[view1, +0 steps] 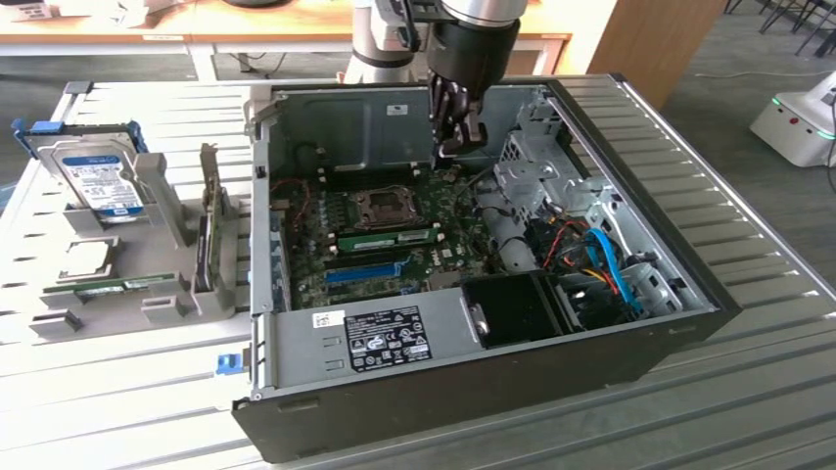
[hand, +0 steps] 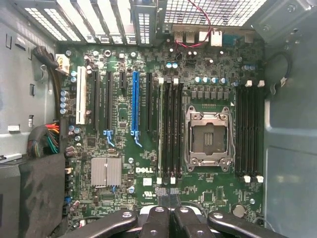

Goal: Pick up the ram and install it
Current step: 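Press down the ram until it locks into place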

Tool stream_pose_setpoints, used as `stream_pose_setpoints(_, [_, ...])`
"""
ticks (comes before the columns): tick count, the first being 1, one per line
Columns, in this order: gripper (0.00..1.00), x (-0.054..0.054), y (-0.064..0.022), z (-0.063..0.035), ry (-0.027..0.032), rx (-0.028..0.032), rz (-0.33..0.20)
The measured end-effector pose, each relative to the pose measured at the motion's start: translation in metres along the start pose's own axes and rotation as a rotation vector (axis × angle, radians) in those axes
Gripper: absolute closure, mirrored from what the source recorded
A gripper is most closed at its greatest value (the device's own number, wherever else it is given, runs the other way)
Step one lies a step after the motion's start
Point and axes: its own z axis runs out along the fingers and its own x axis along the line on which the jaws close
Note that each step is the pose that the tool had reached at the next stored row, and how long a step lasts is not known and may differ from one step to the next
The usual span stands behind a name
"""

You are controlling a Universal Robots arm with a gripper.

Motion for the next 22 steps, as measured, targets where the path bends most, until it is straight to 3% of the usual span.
stream_pose_setpoints(22, [0.89,0.002,-0.0006,0.0221,0.0001,0.0,0.0])
